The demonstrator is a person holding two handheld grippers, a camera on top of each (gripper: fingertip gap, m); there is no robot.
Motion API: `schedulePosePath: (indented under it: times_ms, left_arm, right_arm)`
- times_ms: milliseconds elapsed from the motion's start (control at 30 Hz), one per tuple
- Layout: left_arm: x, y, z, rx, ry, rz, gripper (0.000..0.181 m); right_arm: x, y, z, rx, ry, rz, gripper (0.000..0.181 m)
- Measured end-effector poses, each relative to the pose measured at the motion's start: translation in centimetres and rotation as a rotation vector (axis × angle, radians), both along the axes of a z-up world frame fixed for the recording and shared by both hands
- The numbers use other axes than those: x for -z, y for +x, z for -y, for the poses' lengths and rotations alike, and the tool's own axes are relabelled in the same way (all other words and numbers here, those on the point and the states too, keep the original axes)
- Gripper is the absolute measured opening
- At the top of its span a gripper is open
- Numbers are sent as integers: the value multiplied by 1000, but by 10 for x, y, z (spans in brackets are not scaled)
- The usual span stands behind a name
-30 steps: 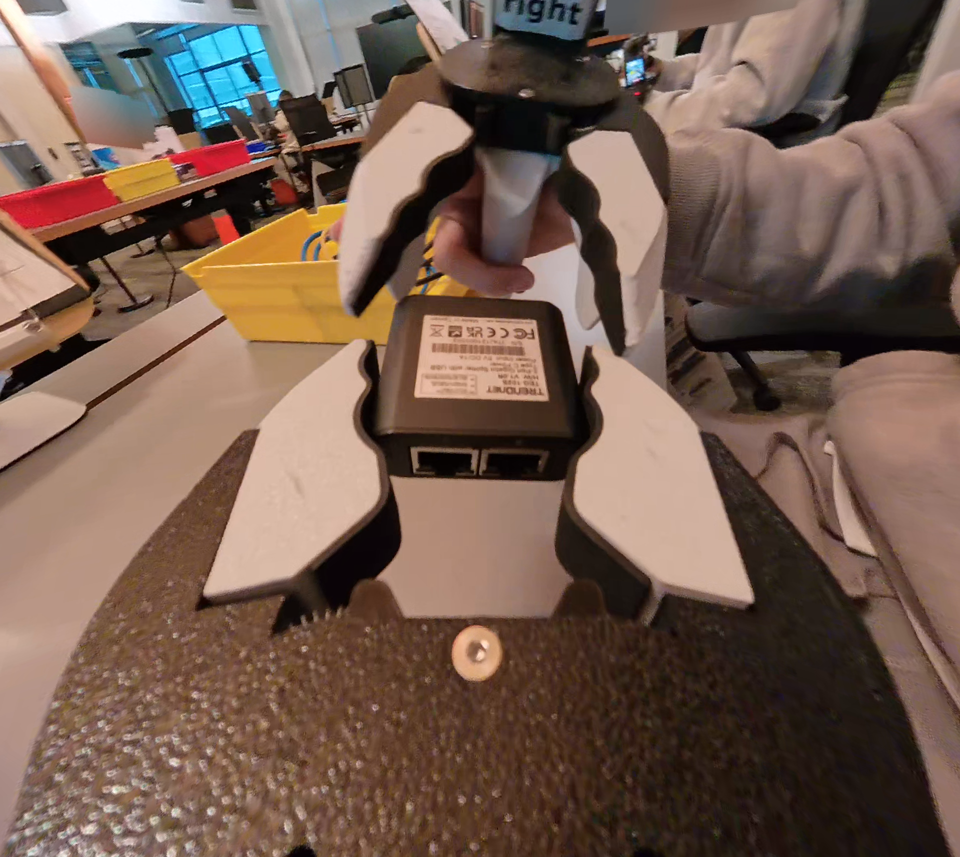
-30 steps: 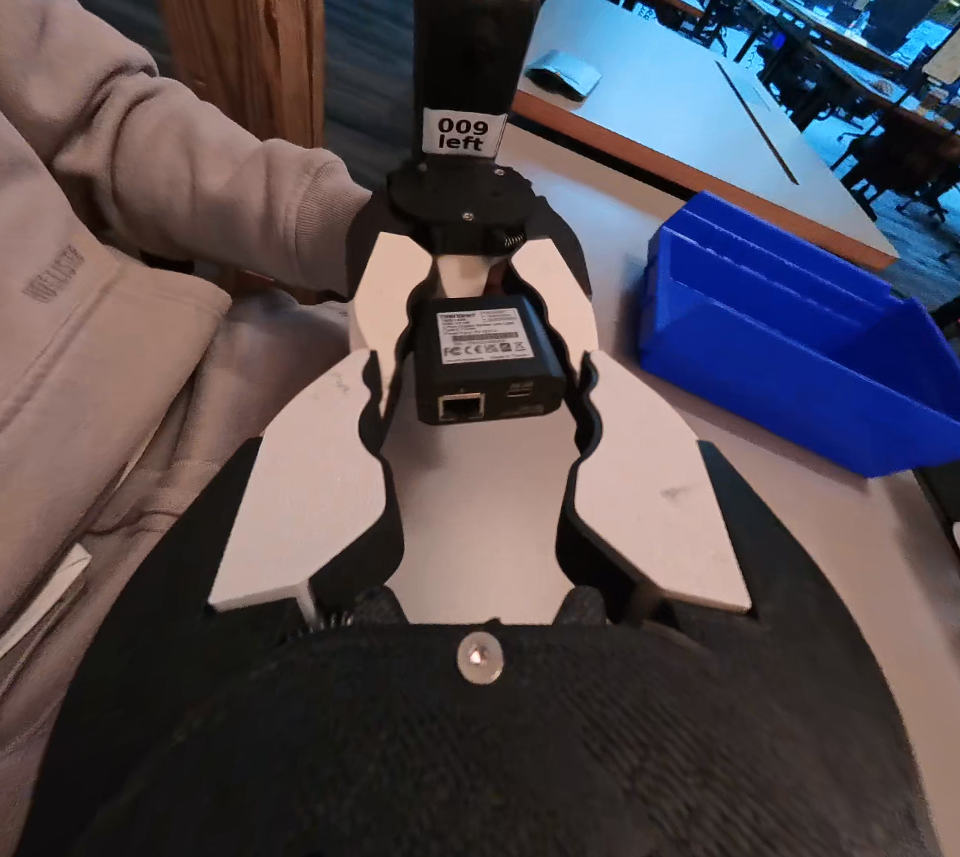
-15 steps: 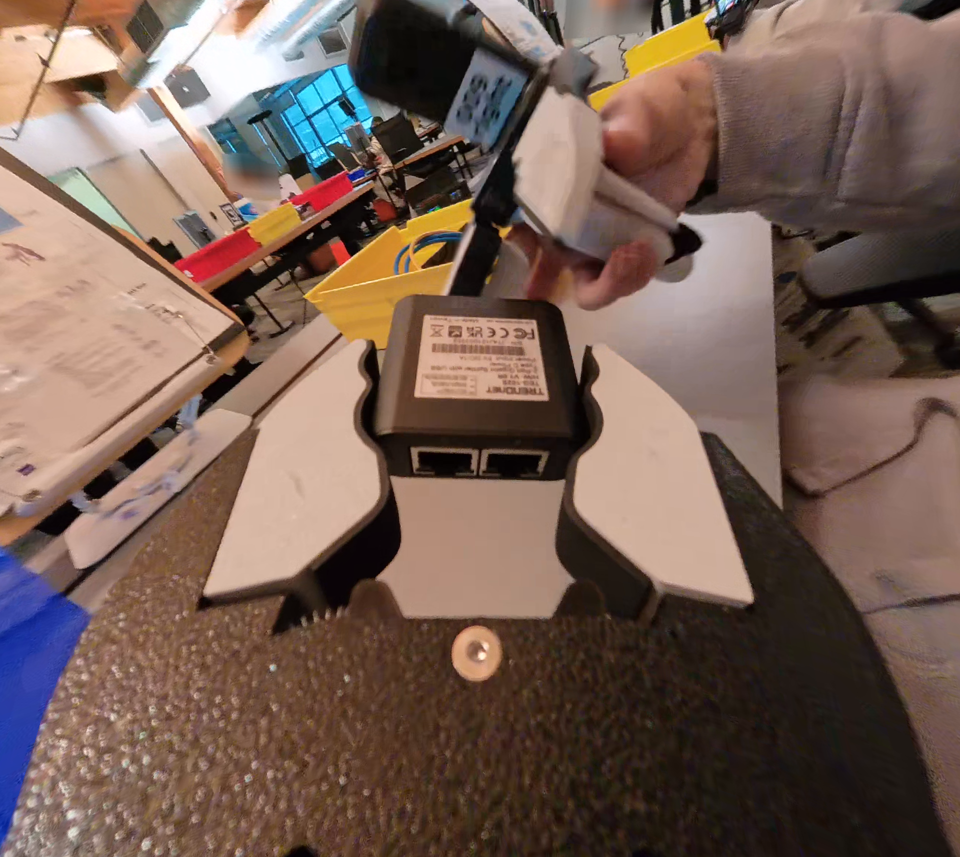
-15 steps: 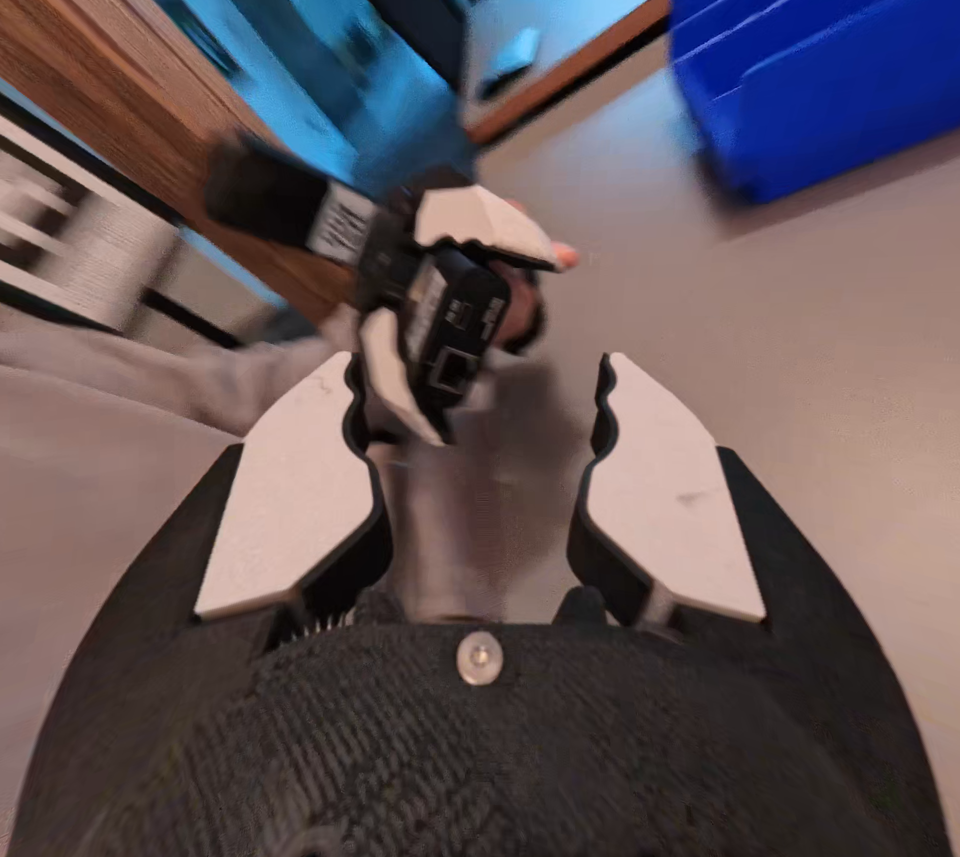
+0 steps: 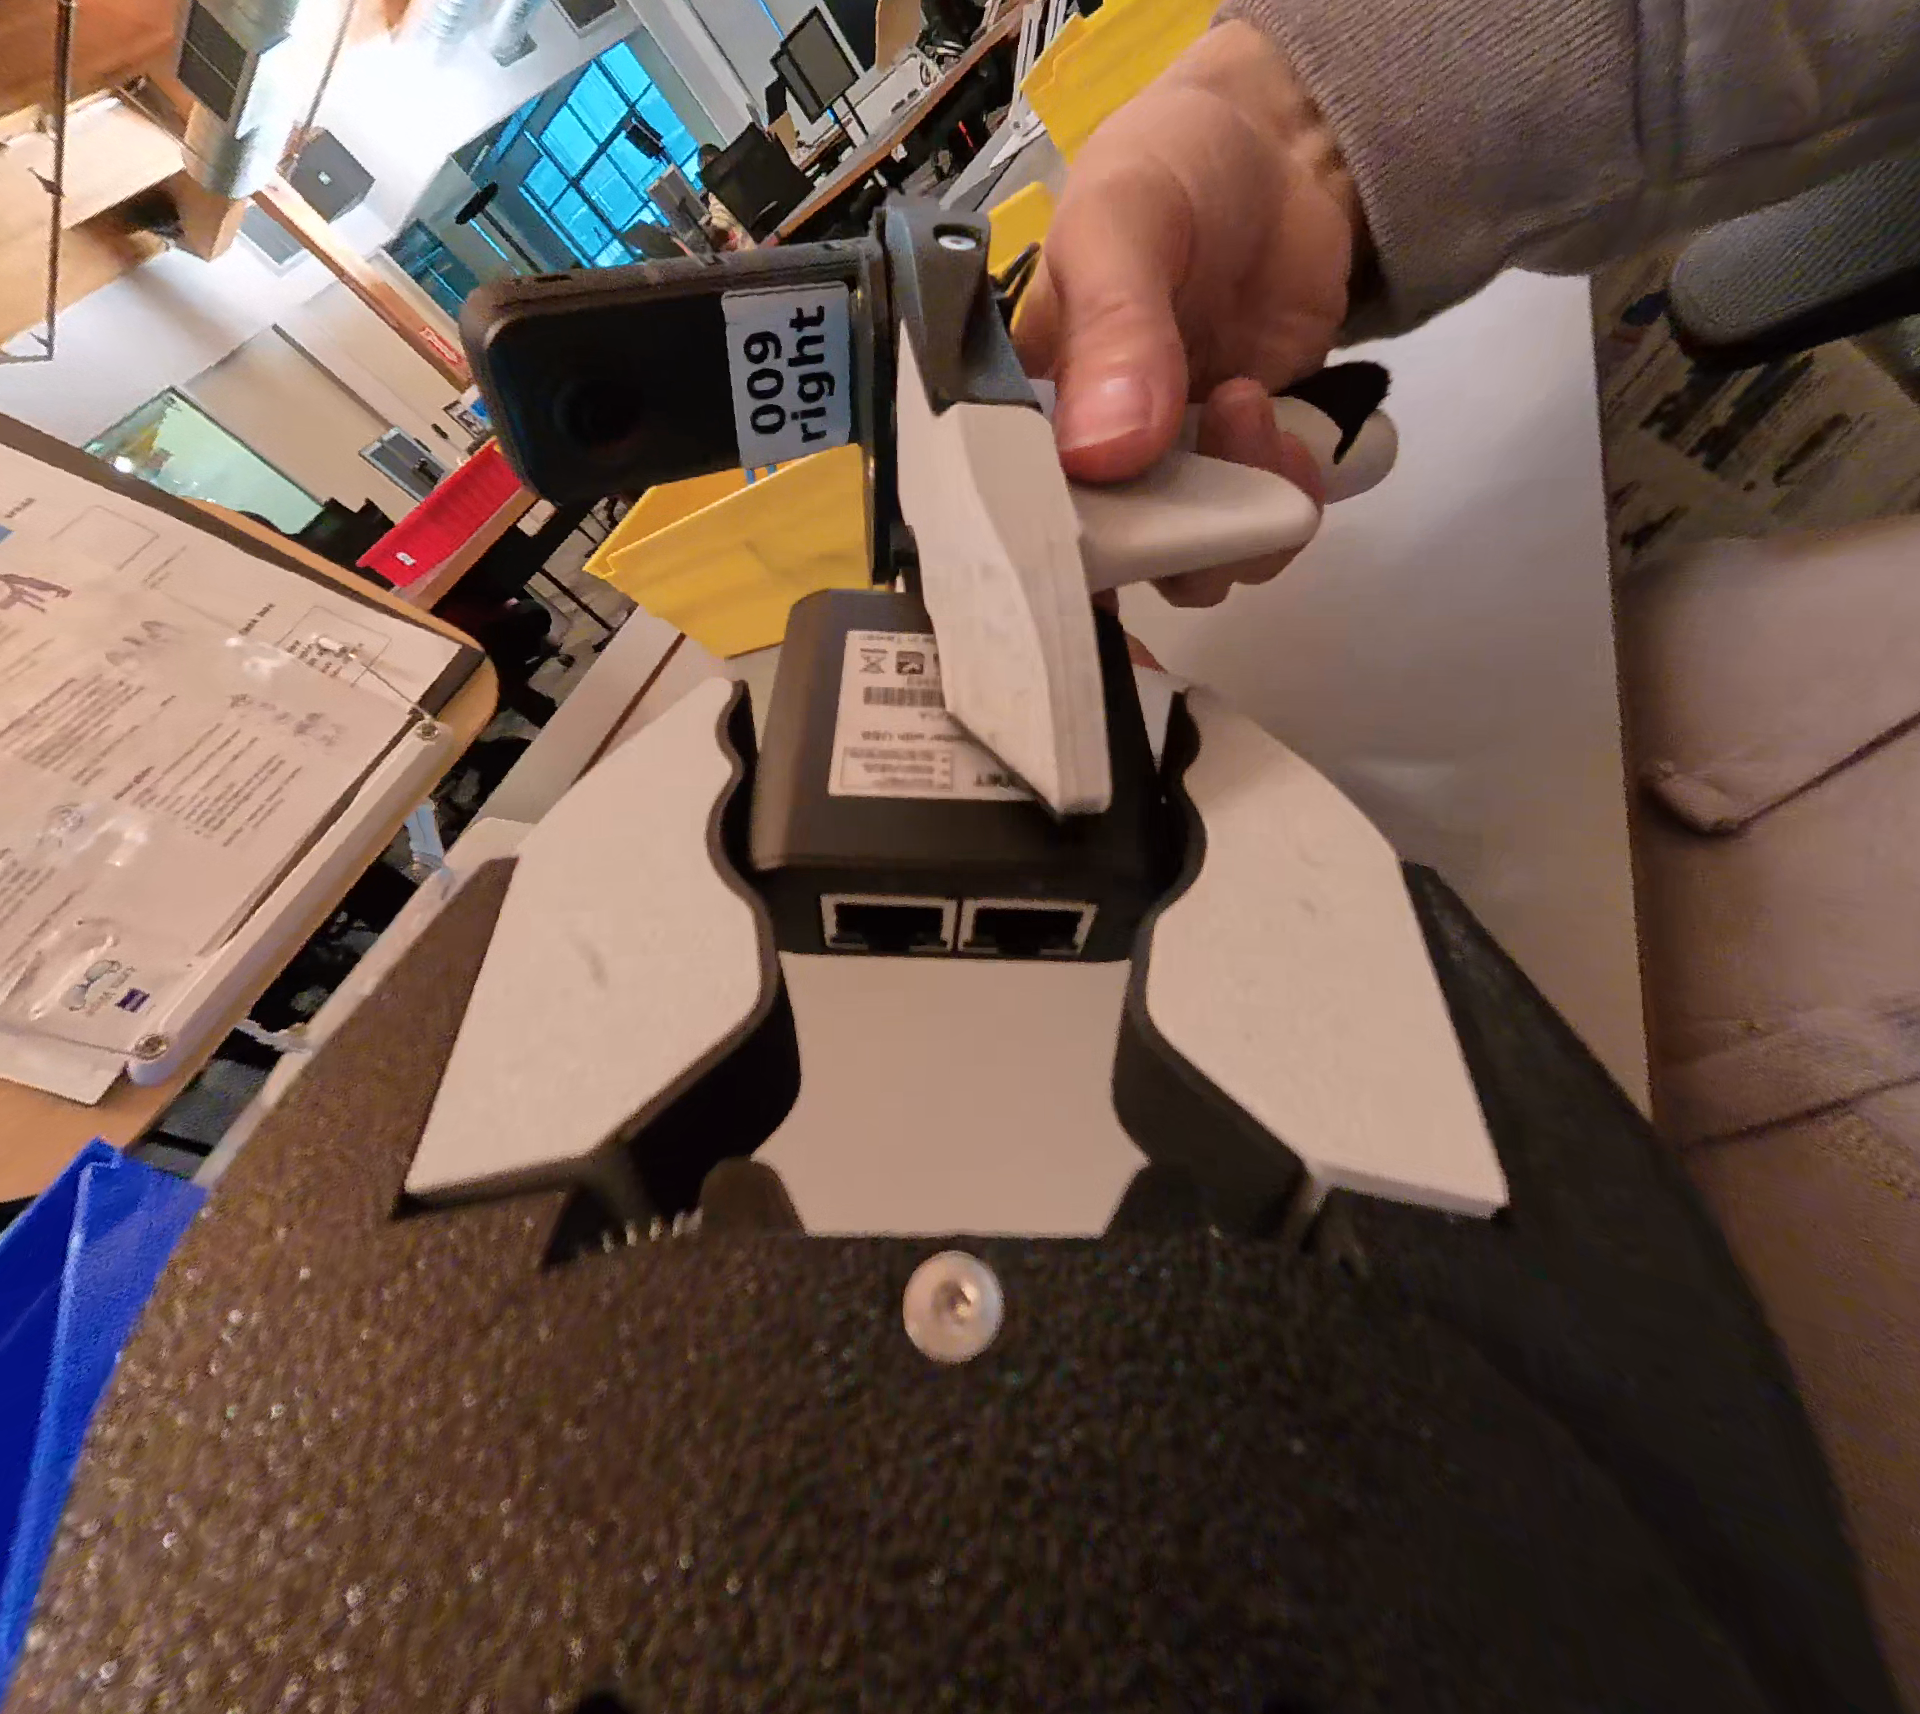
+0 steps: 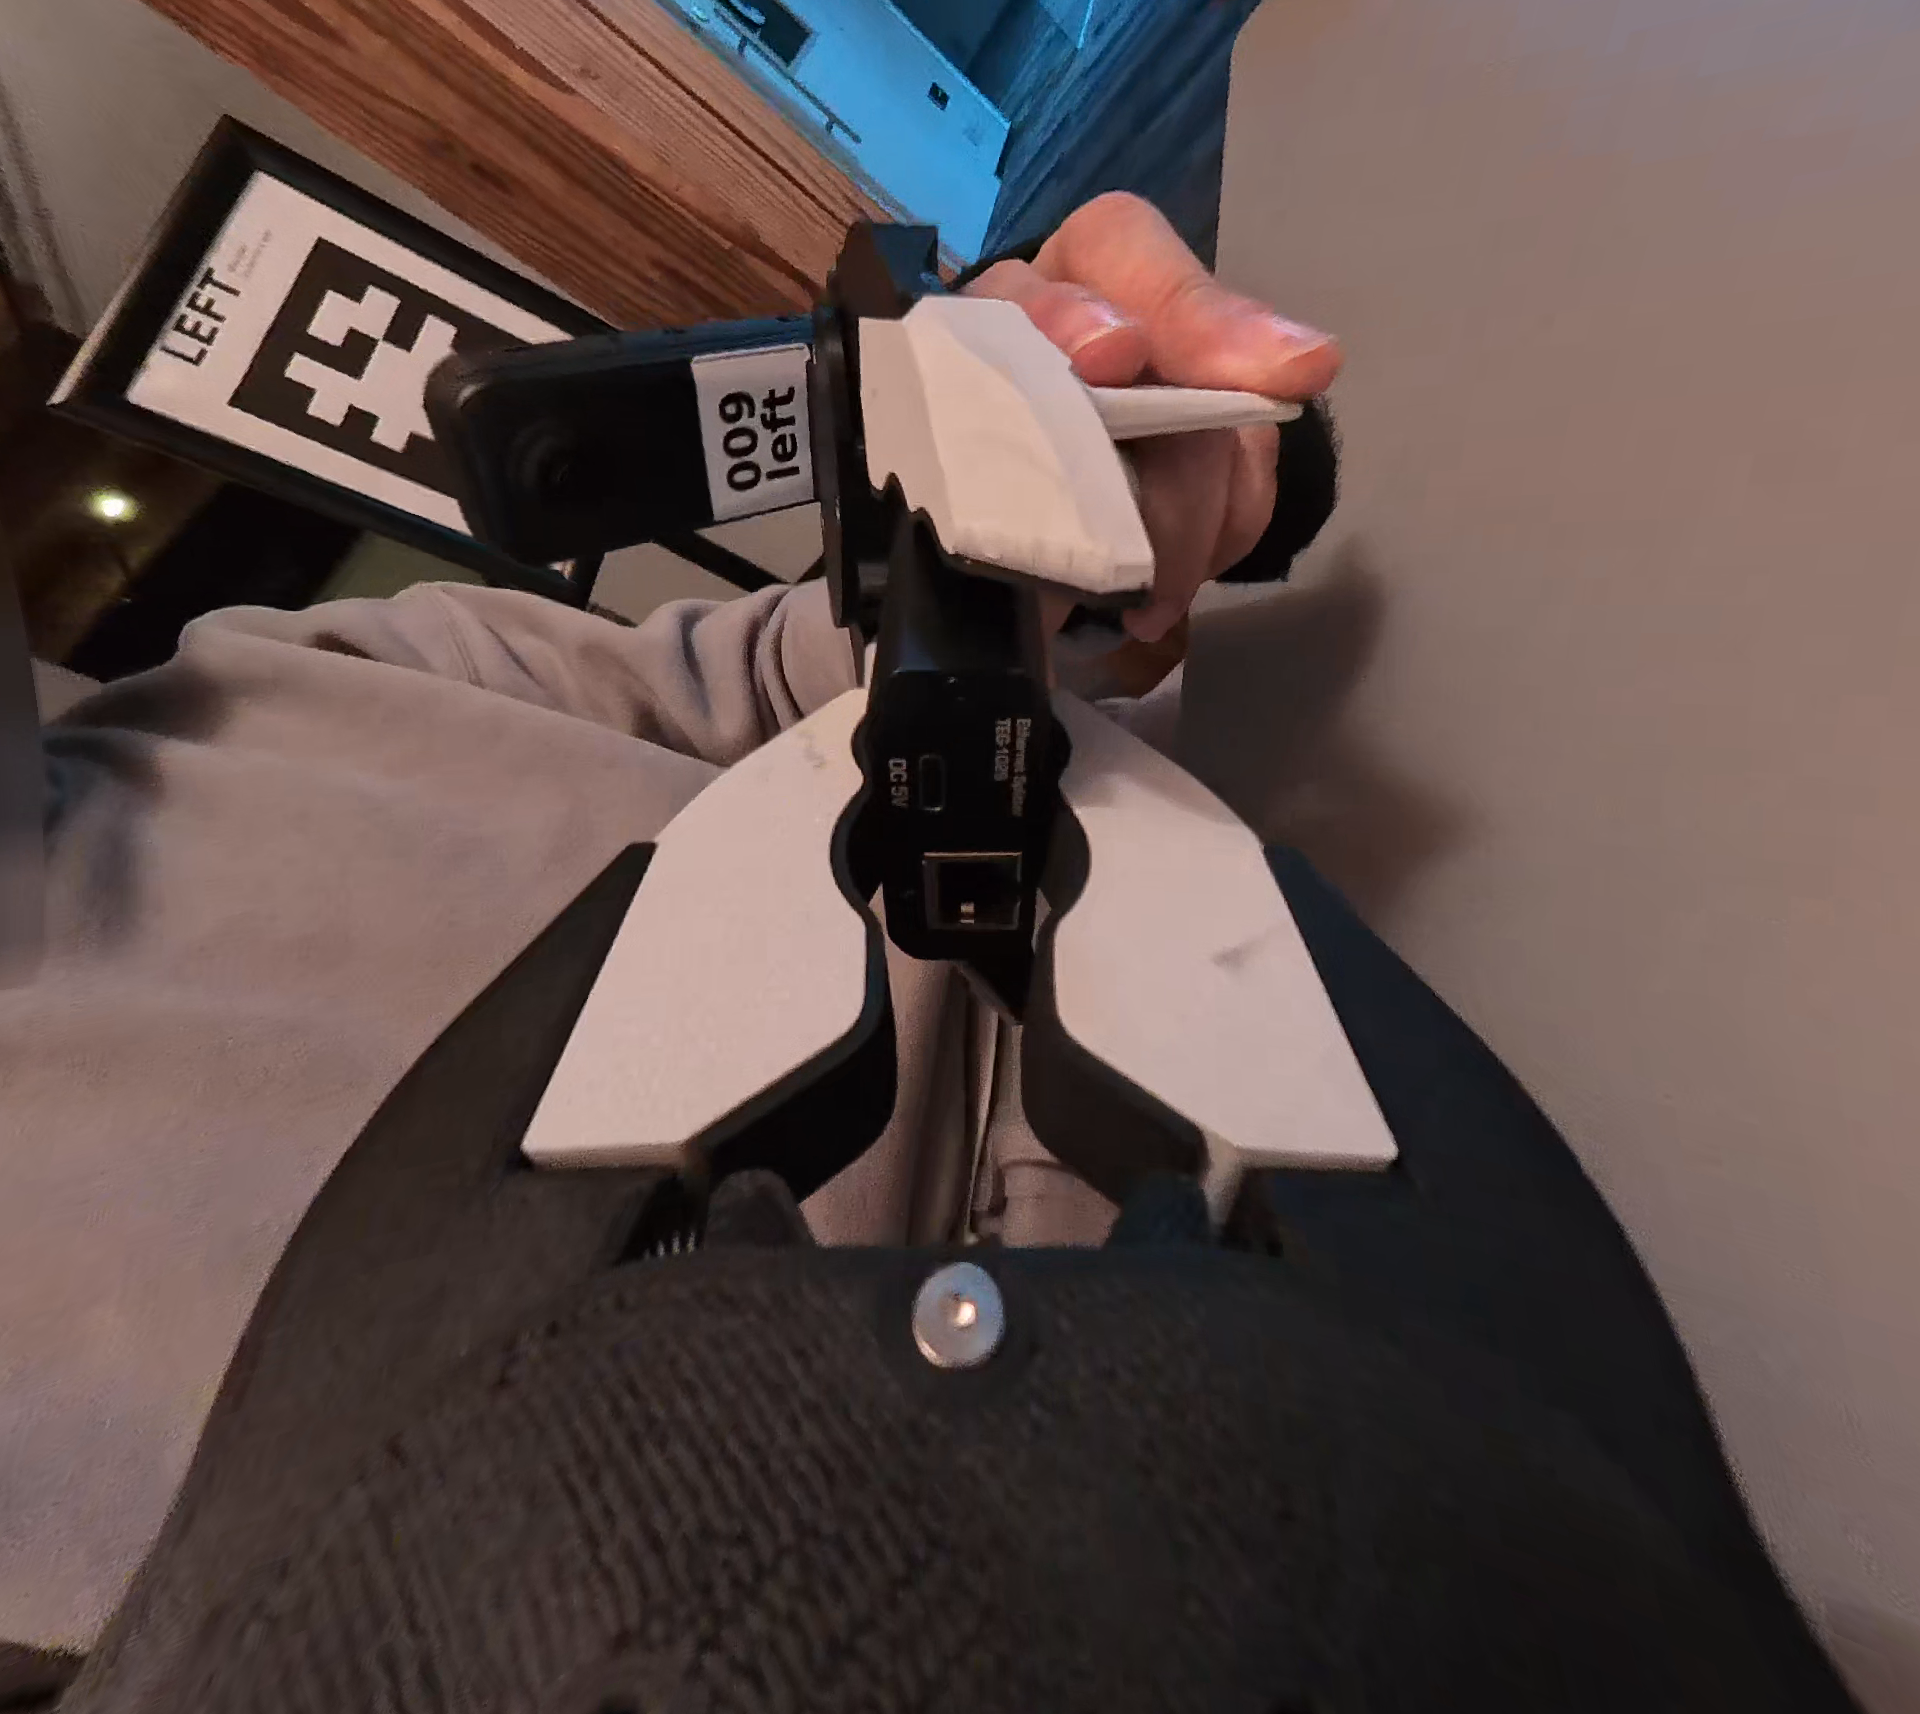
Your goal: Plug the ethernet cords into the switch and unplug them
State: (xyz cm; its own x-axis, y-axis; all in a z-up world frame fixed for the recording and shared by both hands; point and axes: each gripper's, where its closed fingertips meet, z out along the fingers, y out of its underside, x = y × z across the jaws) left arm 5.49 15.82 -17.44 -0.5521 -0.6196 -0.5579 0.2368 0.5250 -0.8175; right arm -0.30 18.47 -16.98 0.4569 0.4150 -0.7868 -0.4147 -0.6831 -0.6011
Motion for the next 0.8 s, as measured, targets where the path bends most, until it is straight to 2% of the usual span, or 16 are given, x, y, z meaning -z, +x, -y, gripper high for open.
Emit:
schedulePosePath:
  times_ms: [100,133,233,333,433,500,567,633,800]
  left_arm:
    - [2,2,-1,-12,-15,-7,77]
    - [-1,4,-4,-37,-33,1,87]
    - [-11,10,-23,-128,-94,27,93]
    - [-10,11,-36,-157,-152,-18,90]
    - [-5,14,-40,-144,-235,-84,86]
    - [-1,18,-41,-147,-286,-120,84]
    - [8,22,-43,-164,-290,-166,80]
    - [19,26,-43,-189,-256,-207,80]
    - [27,29,-37,-184,-279,-257,80]
  right_arm:
    - [2,5,-1,-9,-11,17,25]
    - [1,11,0,-6,-5,62,25]
    - [-13,67,-3,154,4,305,25]
    - [-32,185,14,477,-95,769,25]
    - [-53,309,59,682,-297,1234,24]
    - [-57,378,88,750,-462,1469,24]
    - [-44,418,109,736,-616,1529,25]
    - [-29,442,121,735,-703,1551,25]
    - [12,460,115,699,-716,1518,26]
